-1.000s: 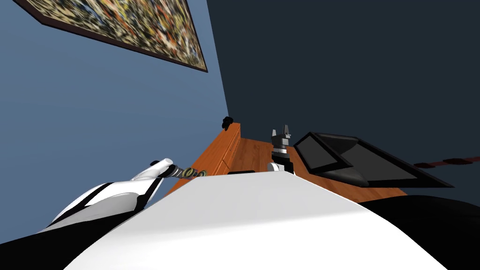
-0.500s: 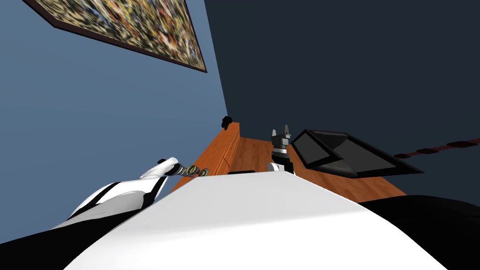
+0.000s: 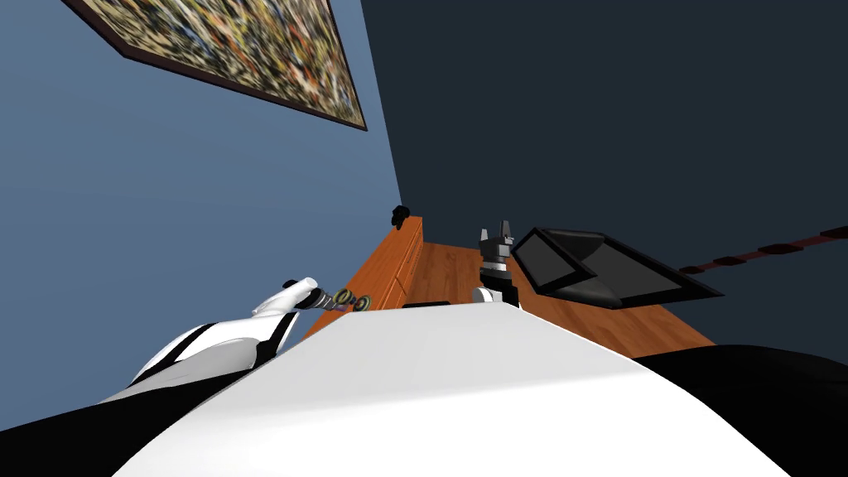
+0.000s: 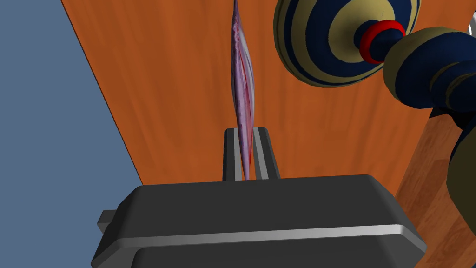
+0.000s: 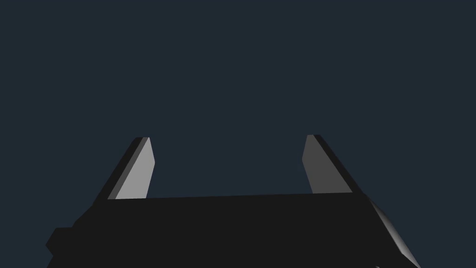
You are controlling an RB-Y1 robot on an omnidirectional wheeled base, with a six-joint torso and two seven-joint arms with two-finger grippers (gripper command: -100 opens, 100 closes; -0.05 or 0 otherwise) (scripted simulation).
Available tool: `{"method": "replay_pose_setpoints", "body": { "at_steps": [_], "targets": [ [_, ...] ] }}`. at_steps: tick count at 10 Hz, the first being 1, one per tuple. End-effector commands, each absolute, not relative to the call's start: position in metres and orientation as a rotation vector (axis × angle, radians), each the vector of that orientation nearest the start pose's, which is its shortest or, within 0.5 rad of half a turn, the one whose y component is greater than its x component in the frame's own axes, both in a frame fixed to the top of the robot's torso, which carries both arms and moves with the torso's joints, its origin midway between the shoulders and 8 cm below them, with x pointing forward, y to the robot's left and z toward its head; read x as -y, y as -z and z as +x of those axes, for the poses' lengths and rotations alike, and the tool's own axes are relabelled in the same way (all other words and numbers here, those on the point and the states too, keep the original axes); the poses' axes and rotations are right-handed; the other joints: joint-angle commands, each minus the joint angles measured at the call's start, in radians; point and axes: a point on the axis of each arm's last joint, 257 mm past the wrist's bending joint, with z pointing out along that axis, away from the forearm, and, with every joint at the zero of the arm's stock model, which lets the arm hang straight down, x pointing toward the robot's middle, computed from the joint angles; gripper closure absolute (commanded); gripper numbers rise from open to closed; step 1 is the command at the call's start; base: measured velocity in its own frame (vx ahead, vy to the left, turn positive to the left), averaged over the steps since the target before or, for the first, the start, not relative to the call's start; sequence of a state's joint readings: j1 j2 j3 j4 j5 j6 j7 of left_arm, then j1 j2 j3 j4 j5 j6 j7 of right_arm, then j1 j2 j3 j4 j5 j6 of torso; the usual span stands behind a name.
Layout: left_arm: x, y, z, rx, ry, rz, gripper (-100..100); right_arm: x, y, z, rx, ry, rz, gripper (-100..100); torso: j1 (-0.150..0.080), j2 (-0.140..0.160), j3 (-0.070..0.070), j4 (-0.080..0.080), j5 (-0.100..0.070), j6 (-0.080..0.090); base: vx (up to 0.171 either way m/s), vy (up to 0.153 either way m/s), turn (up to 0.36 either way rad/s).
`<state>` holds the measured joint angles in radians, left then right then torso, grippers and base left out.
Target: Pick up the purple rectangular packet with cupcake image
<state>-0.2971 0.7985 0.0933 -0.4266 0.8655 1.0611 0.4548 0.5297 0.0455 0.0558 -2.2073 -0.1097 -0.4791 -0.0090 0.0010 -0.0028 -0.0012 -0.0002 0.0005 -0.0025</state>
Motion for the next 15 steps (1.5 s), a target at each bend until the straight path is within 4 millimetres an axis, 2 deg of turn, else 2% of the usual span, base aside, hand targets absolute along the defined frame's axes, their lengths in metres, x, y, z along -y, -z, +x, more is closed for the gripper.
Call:
{"method": "replay_pose_setpoints", "body": {
  "at_steps": [1, 3, 4, 5, 13, 14, 15],
  "targets": [
    [-0.587, 0.485, 0.247, -0.51, 0.039, -3.08, 100, 0.284, 0.023, 0.358, -0.58, -1.39, 0.87, 0, 0.0, 0.0, 0.0, 0.0, 0.0, 0.0, 0.0, 0.0, 0.0],
    [-0.587, 0.485, 0.247, -0.51, 0.039, -3.08, 100, 0.284, 0.023, 0.358, -0.58, -1.39, 0.87, 0, 0.0, 0.0, 0.0, 0.0, 0.0, 0.0, 0.0, 0.0, 0.0],
    [-0.587, 0.485, 0.247, -0.51, 0.039, -3.08, 0, 0.284, 0.023, 0.358, -0.58, -1.39, 0.87, 0, 0.0, 0.0, 0.0, 0.0, 0.0, 0.0, 0.0, 0.0, 0.0],
    [-0.592, 0.482, 0.243, -0.529, 0.037, -3.079, 100, 0.284, 0.023, 0.358, -0.58, -1.39, 0.87, 0, 0.0, -0.001, 0.0, 0.0, 0.0, 0.0, 0.06, -0.032, 0.08],
    [-0.621, 0.463, 0.222, -0.617, 0.034, -3.063, 100, 0.284, 0.023, 0.358, -0.58, -1.39, 0.87, 0, -0.003, -0.005, -0.003, -0.001, -0.001, 0.0, 0.079, -0.056, 0.086],
    [-0.618, 0.464, 0.224, -0.61, 0.034, -3.065, 100, 0.284, 0.023, 0.358, -0.58, -1.39, 0.87, 0, -0.003, -0.005, -0.003, -0.001, -0.001, 0.0, 0.029, -0.022, 0.028],
    [-0.619, 0.464, 0.223, -0.613, 0.032, -3.064, 0, 0.284, 0.023, 0.358, -0.58, -1.39, 0.87, 0, -0.002, -0.003, -0.002, -0.001, -0.001, 0.001, 0.0, 0.0, 0.0]
  ]
}}
